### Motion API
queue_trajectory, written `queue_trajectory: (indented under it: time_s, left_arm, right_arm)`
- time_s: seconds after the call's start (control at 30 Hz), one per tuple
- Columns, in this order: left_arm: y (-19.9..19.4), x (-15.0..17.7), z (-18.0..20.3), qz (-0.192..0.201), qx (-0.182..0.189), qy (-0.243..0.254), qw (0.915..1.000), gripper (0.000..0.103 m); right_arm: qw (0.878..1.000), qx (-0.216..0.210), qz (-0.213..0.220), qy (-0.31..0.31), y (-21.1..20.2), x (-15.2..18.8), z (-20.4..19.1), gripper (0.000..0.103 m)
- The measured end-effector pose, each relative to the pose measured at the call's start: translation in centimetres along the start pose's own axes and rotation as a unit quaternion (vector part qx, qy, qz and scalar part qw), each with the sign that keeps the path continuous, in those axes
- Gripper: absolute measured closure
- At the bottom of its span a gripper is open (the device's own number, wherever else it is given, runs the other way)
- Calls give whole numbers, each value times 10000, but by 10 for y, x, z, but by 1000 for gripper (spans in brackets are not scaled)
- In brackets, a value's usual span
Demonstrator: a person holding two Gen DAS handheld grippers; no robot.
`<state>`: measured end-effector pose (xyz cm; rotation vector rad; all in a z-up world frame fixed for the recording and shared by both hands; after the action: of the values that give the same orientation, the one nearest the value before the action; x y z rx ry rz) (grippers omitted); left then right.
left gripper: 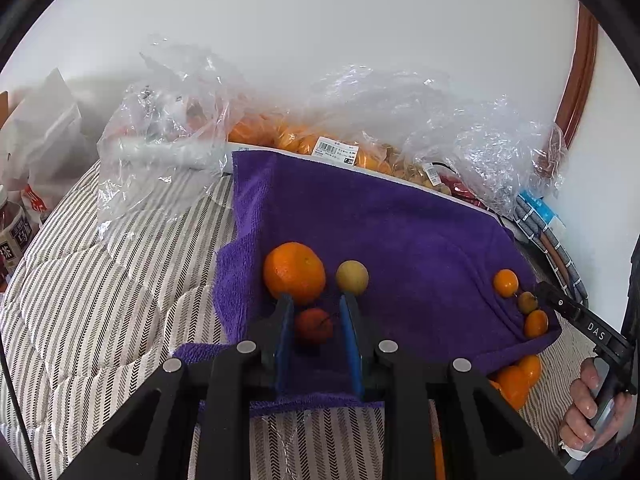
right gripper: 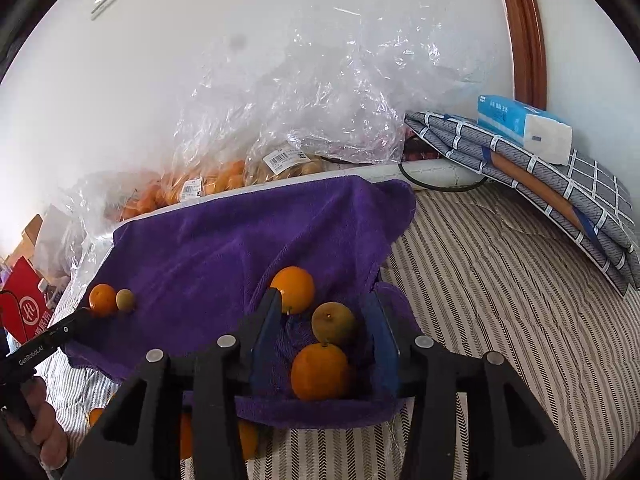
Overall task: Organize fruits
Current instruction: 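Lower both fruits onto the towel and open both grippers, then grasp an orange on the bedspread with the right gripper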
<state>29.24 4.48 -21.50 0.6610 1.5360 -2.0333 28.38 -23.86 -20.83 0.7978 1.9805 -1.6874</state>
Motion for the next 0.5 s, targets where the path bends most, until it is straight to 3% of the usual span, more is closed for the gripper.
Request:
queue_trajectory:
  time_s: [0.27, 0.4, 0.5]
  left_arm:
    - [-3, -1, -1, -5, 61, -50, 10000, 75]
    - [-9, -2, 0, 62, 135, -86, 9999, 63]
    - [-18, -3, 2, 171, 154, -55, 9997, 61]
  right_arm:
    - [9987, 434, -35, -264, -22, 14, -9, 54]
    - [9992, 210, -302, -173, -34, 32, -15, 54]
    - [9988, 26, -428, -228, -39, 46, -25, 55]
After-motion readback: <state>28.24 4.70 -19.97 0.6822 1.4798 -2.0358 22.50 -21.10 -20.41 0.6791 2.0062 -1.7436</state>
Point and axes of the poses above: each gripper's, at about its wrist camera, not at the fingertips, and y roughly the way its jaws point, z to its right, x to its underside, the point moved 7 cm from there along y, roughly the way its jaws point, and after that the axes turned 7 degrees about -z, right-handed, at the moved point
